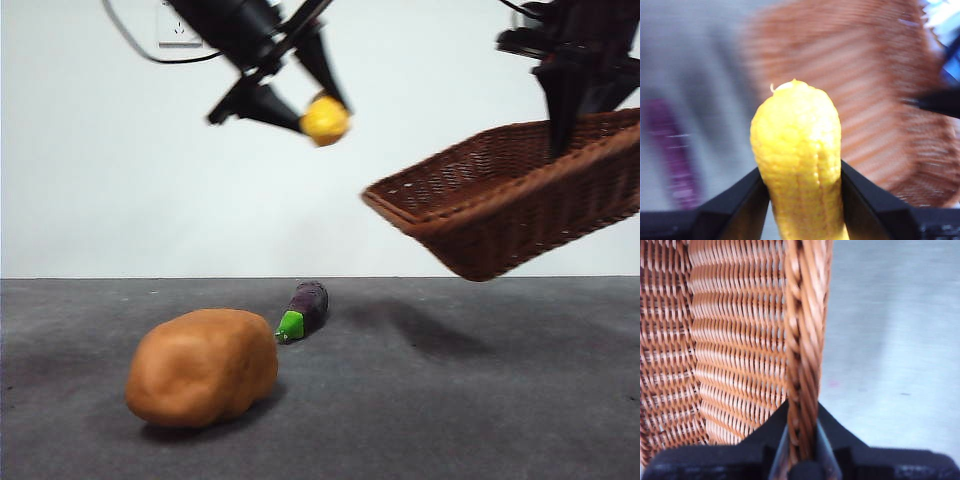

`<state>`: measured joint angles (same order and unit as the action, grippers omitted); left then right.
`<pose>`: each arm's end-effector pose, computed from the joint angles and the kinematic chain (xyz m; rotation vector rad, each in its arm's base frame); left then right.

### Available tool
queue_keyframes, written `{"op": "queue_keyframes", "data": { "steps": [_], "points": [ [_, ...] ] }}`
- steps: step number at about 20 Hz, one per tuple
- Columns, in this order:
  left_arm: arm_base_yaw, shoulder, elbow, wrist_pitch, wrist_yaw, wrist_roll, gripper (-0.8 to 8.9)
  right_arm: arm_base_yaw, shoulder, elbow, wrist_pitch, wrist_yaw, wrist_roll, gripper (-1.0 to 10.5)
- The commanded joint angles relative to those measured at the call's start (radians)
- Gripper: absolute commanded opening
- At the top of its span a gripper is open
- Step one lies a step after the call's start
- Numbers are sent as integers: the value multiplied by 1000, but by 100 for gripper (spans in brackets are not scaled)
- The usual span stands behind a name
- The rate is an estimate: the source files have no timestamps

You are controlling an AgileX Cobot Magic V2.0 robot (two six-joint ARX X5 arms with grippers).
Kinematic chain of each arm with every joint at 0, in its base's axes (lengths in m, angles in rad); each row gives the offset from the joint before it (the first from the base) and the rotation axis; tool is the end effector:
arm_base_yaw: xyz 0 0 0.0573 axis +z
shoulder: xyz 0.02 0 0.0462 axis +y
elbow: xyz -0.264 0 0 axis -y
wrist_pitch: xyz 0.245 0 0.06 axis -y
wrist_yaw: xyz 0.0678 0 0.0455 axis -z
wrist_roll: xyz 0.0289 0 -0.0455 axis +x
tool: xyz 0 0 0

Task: Help me put the vegetables on the table into the basket

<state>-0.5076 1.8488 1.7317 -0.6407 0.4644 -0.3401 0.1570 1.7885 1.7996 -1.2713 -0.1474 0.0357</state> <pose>0.3527 -0.2110 0.3240 -0.2802 0.9356 -0.7800 0.3458 0.0590 0.3322 0.0245 1.2690 0.2403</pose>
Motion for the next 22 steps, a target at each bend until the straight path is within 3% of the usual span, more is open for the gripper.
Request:
{"op": "queue_keyframes", "data": {
  "steps": [1,7,10,11,16,18,22],
  "points": [
    [-56,19,-7,1,-34,-3,-9,56,0,2,-14,-21,16,-12],
    [-111,48,-7,-81,-179,-96,31,165,0,2,-19,-21,42,-12],
    [-104,48,-7,-95,-206,-129,412,172,0,2,-43,-44,42,-12],
    [-104,48,-7,-91,-207,-128,473,172,0,2,-46,-47,41,-12],
    [-103,40,-7,-94,-176,-121,471,171,0,2,-60,-46,39,-12],
    [-103,3,-7,-166,-197,-56,471,166,0,2,-61,-45,39,-12],
    [-183,-114,-8,-392,-431,129,471,121,0,2,-62,-42,31,-12]
  ]
}}
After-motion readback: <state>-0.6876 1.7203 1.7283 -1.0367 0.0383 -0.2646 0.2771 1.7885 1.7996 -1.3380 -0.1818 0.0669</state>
